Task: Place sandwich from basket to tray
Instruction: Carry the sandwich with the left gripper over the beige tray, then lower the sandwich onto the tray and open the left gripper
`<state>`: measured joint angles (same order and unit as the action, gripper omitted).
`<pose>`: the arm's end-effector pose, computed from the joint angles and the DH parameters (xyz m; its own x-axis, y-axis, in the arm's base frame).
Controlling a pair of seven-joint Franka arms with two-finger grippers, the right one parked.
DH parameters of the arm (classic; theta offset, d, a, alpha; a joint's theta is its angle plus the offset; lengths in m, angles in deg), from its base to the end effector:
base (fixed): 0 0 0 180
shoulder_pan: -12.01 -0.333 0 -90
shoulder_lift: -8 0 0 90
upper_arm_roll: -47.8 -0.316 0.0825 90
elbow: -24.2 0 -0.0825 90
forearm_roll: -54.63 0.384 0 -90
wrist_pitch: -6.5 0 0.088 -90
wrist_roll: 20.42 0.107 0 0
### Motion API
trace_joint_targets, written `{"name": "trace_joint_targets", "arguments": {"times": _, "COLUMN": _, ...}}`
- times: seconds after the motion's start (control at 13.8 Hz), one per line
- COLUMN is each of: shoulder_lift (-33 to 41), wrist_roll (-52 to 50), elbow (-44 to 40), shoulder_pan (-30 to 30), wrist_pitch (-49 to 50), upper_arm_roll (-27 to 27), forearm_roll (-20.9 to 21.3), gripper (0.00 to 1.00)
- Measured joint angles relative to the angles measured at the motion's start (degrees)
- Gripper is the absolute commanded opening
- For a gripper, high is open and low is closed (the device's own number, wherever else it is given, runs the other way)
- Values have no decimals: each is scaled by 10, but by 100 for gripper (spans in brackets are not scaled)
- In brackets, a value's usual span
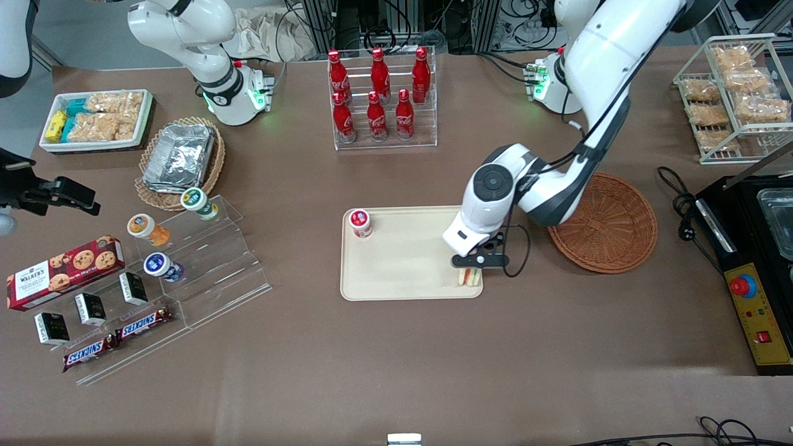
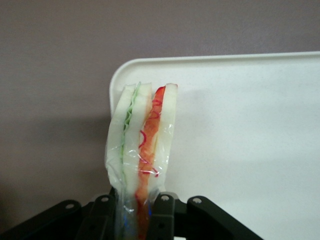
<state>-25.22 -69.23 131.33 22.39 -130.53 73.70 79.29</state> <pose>0.5270 -0.3613 0.2301 0.9981 -0.0301 0.0544 -0.0289 -0.9993 -0.0221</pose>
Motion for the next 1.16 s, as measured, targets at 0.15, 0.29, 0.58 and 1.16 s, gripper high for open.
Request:
{"name": "trace_joint_targets", "arguments": {"times": 0.15, "shoulder_lift": -19, "wrist_roll": -36, "elbow": -10, "shoulder_pan": 9, "wrist_pitch": -8, "upper_arm_roll": 1, "forearm_roll": 40, "gripper": 0}}
{"name": "trace_joint_targets", "arguments": {"times": 0.29, "shoulder_lift": -20, "wrist_roll": -39, "elbow": -12, "shoulder_pan": 11, "wrist_pitch": -6, "upper_arm_roll": 1, "forearm_roll": 46, "gripper": 99}}
{"name": "trace_joint_targets", "arguments": {"times": 0.58, "shoulder_lift": -25, "wrist_roll": -45, "elbow": -13, "shoulder_pan": 15, "wrist_pitch": -6, "upper_arm_roll": 1, "forearm_roll": 48, "gripper": 100}}
{"name": "trace_joint_targets", "arguments": {"times": 1.16, "shoulder_lift": -30, "wrist_roll": -49, "elbow": -23, "shoulder_pan": 14, "wrist_pitch": -6, "upper_arm_roll": -1, "forearm_roll": 49, "gripper": 100}}
